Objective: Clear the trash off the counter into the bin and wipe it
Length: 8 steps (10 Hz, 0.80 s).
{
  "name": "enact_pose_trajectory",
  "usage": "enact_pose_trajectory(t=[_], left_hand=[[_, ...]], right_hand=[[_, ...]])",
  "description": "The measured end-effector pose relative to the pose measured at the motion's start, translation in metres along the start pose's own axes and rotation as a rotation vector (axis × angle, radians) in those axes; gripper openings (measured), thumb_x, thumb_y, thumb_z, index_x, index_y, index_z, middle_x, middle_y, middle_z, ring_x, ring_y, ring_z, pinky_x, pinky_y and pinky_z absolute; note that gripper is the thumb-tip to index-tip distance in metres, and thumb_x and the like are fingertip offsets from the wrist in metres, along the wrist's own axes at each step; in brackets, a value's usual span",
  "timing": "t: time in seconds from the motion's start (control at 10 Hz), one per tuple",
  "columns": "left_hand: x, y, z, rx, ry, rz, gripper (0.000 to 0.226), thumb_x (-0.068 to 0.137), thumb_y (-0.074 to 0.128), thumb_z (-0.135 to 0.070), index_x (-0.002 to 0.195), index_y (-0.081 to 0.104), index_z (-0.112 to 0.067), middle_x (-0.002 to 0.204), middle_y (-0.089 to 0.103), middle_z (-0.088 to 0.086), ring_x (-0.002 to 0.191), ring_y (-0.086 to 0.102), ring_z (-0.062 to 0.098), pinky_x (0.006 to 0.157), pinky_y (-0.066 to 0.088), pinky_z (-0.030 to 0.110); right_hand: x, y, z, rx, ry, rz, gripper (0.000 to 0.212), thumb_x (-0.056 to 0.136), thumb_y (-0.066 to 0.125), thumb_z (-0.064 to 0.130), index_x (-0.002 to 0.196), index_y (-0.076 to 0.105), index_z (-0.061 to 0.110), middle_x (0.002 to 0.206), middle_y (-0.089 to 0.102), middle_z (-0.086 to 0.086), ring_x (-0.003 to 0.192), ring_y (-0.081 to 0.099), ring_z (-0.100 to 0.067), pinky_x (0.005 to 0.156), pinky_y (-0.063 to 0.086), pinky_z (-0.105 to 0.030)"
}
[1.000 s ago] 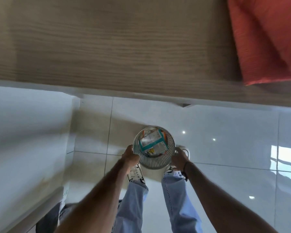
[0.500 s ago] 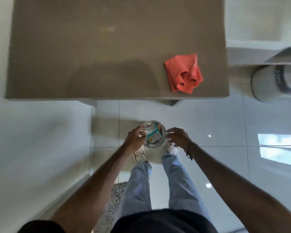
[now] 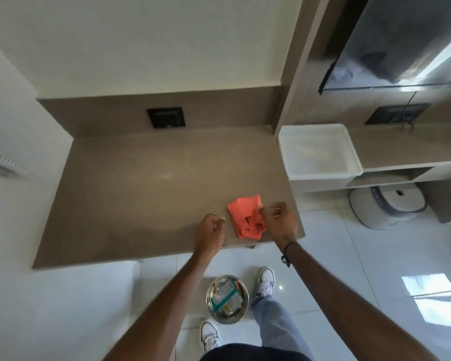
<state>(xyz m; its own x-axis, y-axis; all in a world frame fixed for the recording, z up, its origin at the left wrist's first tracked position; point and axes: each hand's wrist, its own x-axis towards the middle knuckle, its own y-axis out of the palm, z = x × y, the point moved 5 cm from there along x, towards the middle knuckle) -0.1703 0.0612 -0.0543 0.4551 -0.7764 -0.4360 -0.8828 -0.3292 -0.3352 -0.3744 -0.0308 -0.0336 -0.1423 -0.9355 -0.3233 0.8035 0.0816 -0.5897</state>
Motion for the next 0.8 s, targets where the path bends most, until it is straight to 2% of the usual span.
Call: enact_pose_trajectory(t=[0.1, 0.2, 0.3, 0.4, 0.5, 0.6, 0.7, 0.8], left_hand=[[0.037, 0.031, -0.023, 0.209, -0.022, -0.029, 0.026, 0.094, 0.066, -0.030, 0.100, 0.064, -0.005, 0.100, 0.077, 0.020, 0.097, 0.073, 0.038, 0.088, 0.057, 0.046], [0.059, 0.054, -0.039, 0.262, -0.036, -0.079, 0.028, 0.088, 0.072, -0.024, 0.103, 0.062, -0.002, 0.100, 0.076, 0.021, 0.096, 0.072, 0.038, 0.083, 0.055, 0.045], [0.092, 0.092, -0.071, 0.240, -0.033, -0.076, 0.024, 0.083, 0.075, -0.014, 0.099, 0.061, -0.003, 0.094, 0.076, 0.019, 0.091, 0.073, 0.036, 0.080, 0.054, 0.045], [0.119, 0.126, -0.105, 0.258, 0.010, -0.042, 0.022, 0.083, 0.074, -0.011, 0.098, 0.060, -0.003, 0.092, 0.075, 0.018, 0.088, 0.072, 0.035, 0.079, 0.054, 0.044], [0.151, 0.173, -0.160, 0.281, 0.064, 0.010, 0.022, 0.081, 0.071, -0.010, 0.098, 0.057, -0.006, 0.086, 0.070, 0.011, 0.082, 0.068, 0.032, 0.072, 0.051, 0.038], [0.172, 0.204, -0.189, 0.283, 0.102, 0.075, 0.025, 0.083, 0.072, -0.010, 0.101, 0.055, -0.008, 0.083, 0.063, 0.003, 0.077, 0.064, 0.025, 0.067, 0.050, 0.034], [0.200, 0.235, -0.205, 0.299, 0.106, 0.202, 0.029, 0.090, 0.063, -0.002, 0.118, 0.057, -0.009, 0.103, 0.069, 0.012, 0.094, 0.069, 0.030, 0.080, 0.058, 0.040], [0.212, 0.239, -0.211, 0.342, 0.126, 0.227, 0.035, 0.092, 0.058, 0.002, 0.126, 0.063, -0.006, 0.120, 0.072, 0.016, 0.109, 0.070, 0.031, 0.092, 0.057, 0.036]], right_hand=[[0.037, 0.026, 0.002, -0.224, 0.015, 0.201, 0.055, 0.075, 0.073, 0.050, 0.119, 0.061, 0.018, 0.097, 0.072, -0.002, 0.098, 0.069, -0.025, 0.079, 0.049, -0.029], [0.065, 0.030, -0.001, -0.276, -0.009, 0.251, 0.046, 0.073, 0.076, 0.043, 0.111, 0.065, 0.020, 0.101, 0.076, -0.004, 0.099, 0.071, -0.025, 0.078, 0.052, -0.029], [0.119, 0.008, 0.000, -0.229, -0.010, 0.241, 0.036, 0.075, 0.076, 0.036, 0.106, 0.069, 0.021, 0.097, 0.077, 0.000, 0.097, 0.072, -0.023, 0.072, 0.046, -0.022], [0.162, -0.019, 0.003, -0.192, 0.010, 0.192, 0.037, 0.077, 0.075, 0.034, 0.110, 0.070, 0.020, 0.095, 0.078, 0.000, 0.093, 0.072, -0.021, 0.071, 0.046, -0.022], [0.220, -0.058, 0.011, -0.142, 0.024, 0.121, 0.035, 0.081, 0.071, 0.028, 0.115, 0.070, 0.017, 0.093, 0.077, -0.002, 0.084, 0.071, -0.021, 0.073, 0.053, -0.026], [0.257, -0.078, 0.015, -0.105, 0.035, 0.068, 0.033, 0.083, 0.069, 0.023, 0.115, 0.070, 0.017, 0.093, 0.077, -0.003, 0.077, 0.066, -0.018, 0.070, 0.050, -0.024], [0.301, -0.093, 0.018, -0.066, 0.048, 0.030, 0.036, 0.084, 0.062, 0.012, 0.119, 0.070, 0.012, 0.097, 0.077, -0.007, 0.081, 0.068, -0.021, 0.075, 0.053, -0.025], [0.319, -0.100, 0.022, -0.045, 0.086, 0.013, 0.039, 0.084, 0.061, 0.007, 0.122, 0.069, 0.007, 0.103, 0.078, -0.012, 0.096, 0.072, -0.026, 0.090, 0.056, -0.029]])
